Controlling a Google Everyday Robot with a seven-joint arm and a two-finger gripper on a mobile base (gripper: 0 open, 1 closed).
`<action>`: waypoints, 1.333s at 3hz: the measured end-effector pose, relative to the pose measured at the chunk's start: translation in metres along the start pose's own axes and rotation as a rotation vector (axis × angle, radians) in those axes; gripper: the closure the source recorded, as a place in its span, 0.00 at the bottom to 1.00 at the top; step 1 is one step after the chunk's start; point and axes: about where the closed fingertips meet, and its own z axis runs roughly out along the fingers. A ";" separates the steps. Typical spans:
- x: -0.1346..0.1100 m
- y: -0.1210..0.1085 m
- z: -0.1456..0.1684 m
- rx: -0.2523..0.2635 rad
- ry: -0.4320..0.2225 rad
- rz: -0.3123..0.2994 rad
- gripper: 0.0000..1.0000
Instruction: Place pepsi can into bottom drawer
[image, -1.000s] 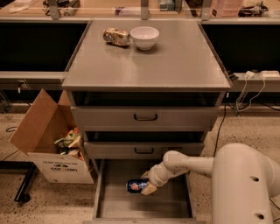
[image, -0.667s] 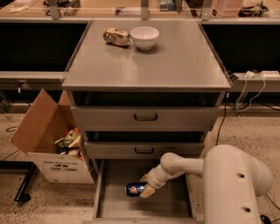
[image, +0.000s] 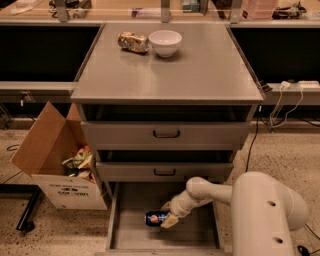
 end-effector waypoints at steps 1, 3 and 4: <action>0.022 -0.004 0.020 -0.021 -0.042 0.049 1.00; 0.049 -0.011 0.051 -0.068 -0.080 0.124 0.58; 0.057 -0.013 0.060 -0.086 -0.086 0.145 0.34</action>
Offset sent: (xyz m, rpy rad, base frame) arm 0.0070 -0.0157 -0.0750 0.0966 0.1250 -0.0970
